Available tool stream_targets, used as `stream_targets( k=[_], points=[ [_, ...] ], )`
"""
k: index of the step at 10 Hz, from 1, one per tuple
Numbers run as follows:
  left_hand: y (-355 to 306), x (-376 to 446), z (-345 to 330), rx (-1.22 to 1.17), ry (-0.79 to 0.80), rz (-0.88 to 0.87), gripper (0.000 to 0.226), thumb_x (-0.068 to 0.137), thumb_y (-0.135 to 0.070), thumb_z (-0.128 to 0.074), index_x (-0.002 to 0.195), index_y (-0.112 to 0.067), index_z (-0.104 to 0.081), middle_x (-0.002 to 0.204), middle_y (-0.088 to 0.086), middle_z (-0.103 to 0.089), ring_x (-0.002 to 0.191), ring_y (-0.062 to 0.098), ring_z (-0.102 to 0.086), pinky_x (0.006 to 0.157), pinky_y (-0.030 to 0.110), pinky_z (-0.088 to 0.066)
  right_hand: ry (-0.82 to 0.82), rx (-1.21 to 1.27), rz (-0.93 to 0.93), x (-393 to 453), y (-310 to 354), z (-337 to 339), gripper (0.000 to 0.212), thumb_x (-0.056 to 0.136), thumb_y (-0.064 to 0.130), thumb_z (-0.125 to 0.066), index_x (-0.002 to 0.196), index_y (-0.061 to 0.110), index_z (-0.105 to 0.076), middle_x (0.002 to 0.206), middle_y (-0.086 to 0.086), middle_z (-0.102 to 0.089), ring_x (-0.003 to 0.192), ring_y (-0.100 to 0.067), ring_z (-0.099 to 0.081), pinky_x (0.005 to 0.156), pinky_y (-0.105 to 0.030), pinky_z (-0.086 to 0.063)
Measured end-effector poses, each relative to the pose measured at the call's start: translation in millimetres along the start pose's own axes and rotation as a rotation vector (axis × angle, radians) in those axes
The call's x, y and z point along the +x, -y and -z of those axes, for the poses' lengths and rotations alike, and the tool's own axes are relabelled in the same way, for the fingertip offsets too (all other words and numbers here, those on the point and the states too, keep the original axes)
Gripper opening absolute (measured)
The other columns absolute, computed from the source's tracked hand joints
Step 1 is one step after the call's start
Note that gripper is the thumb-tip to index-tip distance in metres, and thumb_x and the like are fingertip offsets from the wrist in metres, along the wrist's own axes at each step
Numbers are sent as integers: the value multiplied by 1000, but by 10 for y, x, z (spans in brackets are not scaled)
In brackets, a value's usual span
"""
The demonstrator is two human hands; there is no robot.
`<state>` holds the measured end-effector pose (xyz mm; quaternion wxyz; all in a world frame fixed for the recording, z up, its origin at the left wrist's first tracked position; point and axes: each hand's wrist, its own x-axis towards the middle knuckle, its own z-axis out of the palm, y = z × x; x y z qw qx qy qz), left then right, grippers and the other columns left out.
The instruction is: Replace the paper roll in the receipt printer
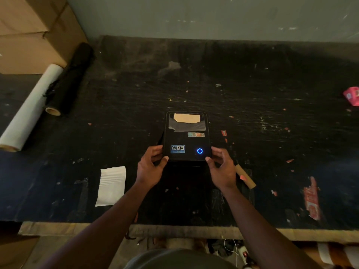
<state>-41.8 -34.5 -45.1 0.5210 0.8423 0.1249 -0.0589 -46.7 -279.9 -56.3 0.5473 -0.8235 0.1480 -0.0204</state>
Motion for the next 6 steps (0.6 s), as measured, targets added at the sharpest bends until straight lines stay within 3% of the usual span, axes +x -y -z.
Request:
stream_targets(
  k=[1, 3, 4, 6],
  points=[
    [5, 2, 3, 7, 3, -3, 49, 91, -23, -76, 135, -31, -56, 134, -10, -65, 119, 7, -64, 97, 46, -60, 0, -6, 13, 0, 11, 5, 42, 92, 11, -73, 131, 17, -61, 123, 11, -64, 104, 8, -61, 95, -21, -51],
    [6, 12, 0, -7, 4, 8, 49, 90, -22, -76, 135, -31, -57, 134, -10, -66, 118, 5, -64, 98, 46, -60, 1, -14, 8, -12, 16, 8, 41, 92, 10, -73, 131, 16, -61, 124, 9, -64, 104, 6, -61, 90, -10, -47],
    [21, 9, -3, -9, 4, 3, 49, 90, -21, -76, 134, -31, -57, 134, -10, -66, 119, 6, -65, 97, 46, -60, 4, -9, 5, -18, 22, 9, 41, 92, 10, -73, 131, 16, -61, 125, 8, -64, 111, -3, -63, 89, -9, -45],
    [32, 43, 15, -10, 29, 19, 47, 90, -23, -77, 133, -32, -58, 127, -14, -66, 115, 4, -66, 95, 40, -60, 9, -4, 0, 9, 13, 22, 39, 93, 11, -72, 129, 19, -62, 117, 16, -62, 103, 10, -60, 87, -12, -48]
  ],
)
